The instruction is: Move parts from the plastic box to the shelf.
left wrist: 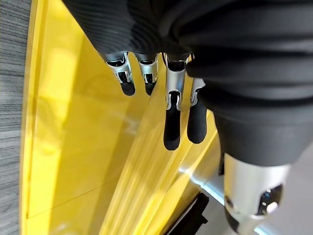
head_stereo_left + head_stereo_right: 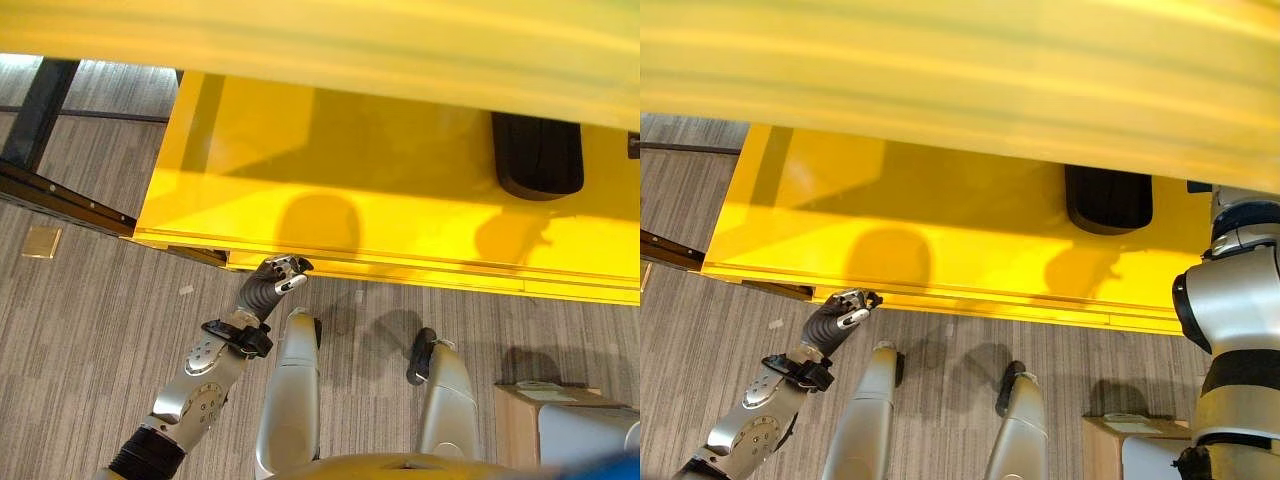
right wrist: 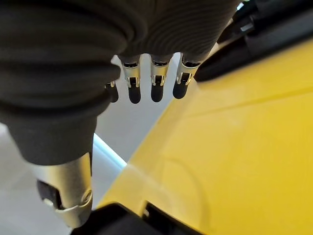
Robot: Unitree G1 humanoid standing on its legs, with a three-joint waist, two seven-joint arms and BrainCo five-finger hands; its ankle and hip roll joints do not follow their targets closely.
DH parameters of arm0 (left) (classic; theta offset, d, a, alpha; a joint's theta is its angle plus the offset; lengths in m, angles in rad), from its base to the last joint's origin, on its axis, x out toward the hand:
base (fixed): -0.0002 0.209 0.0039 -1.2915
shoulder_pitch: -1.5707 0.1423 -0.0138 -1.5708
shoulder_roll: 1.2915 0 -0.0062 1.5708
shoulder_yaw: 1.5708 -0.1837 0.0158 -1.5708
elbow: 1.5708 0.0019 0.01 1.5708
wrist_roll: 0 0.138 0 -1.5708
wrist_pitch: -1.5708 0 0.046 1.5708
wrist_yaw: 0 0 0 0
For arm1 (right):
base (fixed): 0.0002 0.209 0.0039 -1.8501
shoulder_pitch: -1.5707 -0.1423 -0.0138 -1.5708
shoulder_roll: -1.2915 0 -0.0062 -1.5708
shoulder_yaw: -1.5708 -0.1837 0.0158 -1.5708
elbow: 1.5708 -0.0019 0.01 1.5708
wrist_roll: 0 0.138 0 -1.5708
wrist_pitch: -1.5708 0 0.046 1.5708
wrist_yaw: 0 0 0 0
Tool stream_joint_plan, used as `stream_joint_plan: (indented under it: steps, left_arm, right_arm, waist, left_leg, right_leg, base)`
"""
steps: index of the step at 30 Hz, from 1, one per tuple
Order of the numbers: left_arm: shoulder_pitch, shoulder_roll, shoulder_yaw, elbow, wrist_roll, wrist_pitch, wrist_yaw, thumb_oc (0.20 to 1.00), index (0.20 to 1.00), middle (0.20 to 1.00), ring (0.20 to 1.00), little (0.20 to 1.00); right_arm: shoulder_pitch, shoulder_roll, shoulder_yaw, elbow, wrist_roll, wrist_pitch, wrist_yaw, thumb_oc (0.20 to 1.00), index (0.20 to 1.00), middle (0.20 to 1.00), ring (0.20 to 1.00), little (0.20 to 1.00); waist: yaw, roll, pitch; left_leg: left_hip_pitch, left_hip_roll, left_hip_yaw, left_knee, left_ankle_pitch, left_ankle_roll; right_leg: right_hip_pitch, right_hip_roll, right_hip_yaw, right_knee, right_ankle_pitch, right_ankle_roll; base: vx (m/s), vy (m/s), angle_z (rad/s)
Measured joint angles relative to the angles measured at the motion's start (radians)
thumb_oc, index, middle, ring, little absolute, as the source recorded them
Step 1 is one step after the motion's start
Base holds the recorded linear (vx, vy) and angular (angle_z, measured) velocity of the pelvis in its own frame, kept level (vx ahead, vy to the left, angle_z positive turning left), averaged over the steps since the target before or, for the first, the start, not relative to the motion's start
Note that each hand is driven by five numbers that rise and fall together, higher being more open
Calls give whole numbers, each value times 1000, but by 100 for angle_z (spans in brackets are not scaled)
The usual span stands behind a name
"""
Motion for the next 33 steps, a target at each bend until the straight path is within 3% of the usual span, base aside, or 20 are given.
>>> stream_joint_plan:
  steps: [5,9,13,15,17,18,20,21,23,28,30,33]
  left_arm:
    - [7,4,2,51,0,7,5,1000,1000,1000,1000,1000]
    - [46,9,7,94,0,15,8,1000,1000,1000,1000,1000]
    - [117,2,25,135,0,35,13,1000,1000,1000,1000,1000]
    - [185,-39,70,155,1,51,28,1000,1000,1000,1000,1000]
    - [227,-75,99,174,1,54,37,1000,1000,1000,1000,1000]
    - [235,-103,105,187,3,57,38,1000,1000,1000,1000,1000]
    - [241,-120,108,190,11,70,44,1000,1000,1000,1000,1000]
    - [254,-134,113,202,11,70,49,1000,1000,1000,1000,1000]
    - [262,-148,114,206,14,79,59,1000,1000,1000,1000,1000]
    - [297,-213,132,224,51,80,78,1000,1000,1000,1000,1000]
    - [304,-221,135,225,55,80,79,1000,1000,1000,1000,1000]
    - [311,-225,137,225,77,80,78,1000,1000,1000,1000,1000]
  right_arm:
    - [4,0,-2,-74,27,-8,-3,1000,1000,1000,1000,1000]
    - [138,11,-82,-270,84,-52,-9,1000,1000,1000,1000,1000]
    - [486,123,-285,-631,147,-128,-34,1000,1000,1000,1000,1000]
    - [889,168,-337,-1137,91,-133,-28,1000,1000,1000,1000,1000]
    - [1109,306,-435,-1217,85,-183,-5,1000,1000,1000,1000,1000]
    - [1223,339,-441,-1229,83,-152,13,1000,1000,1000,1000,1000]
    - [1406,456,-573,-1402,109,-167,45,1000,1000,1000,1000,1000]
    - [1453,491,-564,-1419,128,-197,53,1000,1000,1000,1000,1000]
    - [1478,502,-546,-1431,141,-188,73,1000,1000,1000,1000,1000]
    - [1608,635,-513,-1453,214,-217,119,1000,1000,1000,1000,1000]
    - [1625,652,-467,-1464,235,-215,134,1000,1000,1000,1000,1000]
    - [1652,663,-441,-1475,281,-217,166,1000,1000,1000,1000,1000]
  waist:
    - [-11,-20,-10]
    - [-28,-47,-29]
    - [-56,-69,-63]
    - [-87,-68,-66]
    - [-99,-73,-94]
    - [-113,-62,-112]
    - [-103,-60,-128]
    - [-105,-60,-144]
    - [-117,-47,-157]
    - [-114,-30,-214]
    - [-120,-25,-221]
    - [-121,-35,-234]
  left_leg:
    - [78,21,5,-70,13,0]
    - [186,38,25,-175,38,-2]
    - [312,63,56,-291,67,-15]
    - [423,64,99,-393,91,-16]
    - [478,66,107,-458,109,-23]
    - [494,75,109,-493,115,-25]
    - [536,71,105,-592,170,-41]
    - [563,72,107,-637,198,-49]
    - [600,82,120,-710,225,-53]
    - [709,88,152,-933,344,-68]
    - [737,88,162,-988,373,-70]
    - [739,88,169,-990,375,-68]
  right_leg:
    - [82,23,-16,-90,23,-13]
    - [194,44,-31,-222,69,-18]
    - [337,76,-43,-398,140,-20]
    - [441,80,-34,-528,193,-20]
    - [490,87,-36,-591,210,-26]
    - [508,98,-45,-624,213,-35]
    - [549,101,-65,-696,244,-47]
    - [563,105,-67,-718,255,-48]
    - [571,114,-66,-739,263,-54]
    - [584,126,-65,-779,279,-55]
    - [583,127,-60,-779,282,-54]
    - [580,127,-54,-780,284,-53]
  base:
    - [38,-21,-7]
    - [66,-33,-10]
    - [103,-28,-19]
    - [188,-37,-30]
    - [159,-41,-13]
    - [179,-31,6]
    - [152,-12,16]
    - [111,13,6]
    - [106,28,-9]
    - [58,29,-5]
    - [32,29,-6]
    - [22,20,-6]
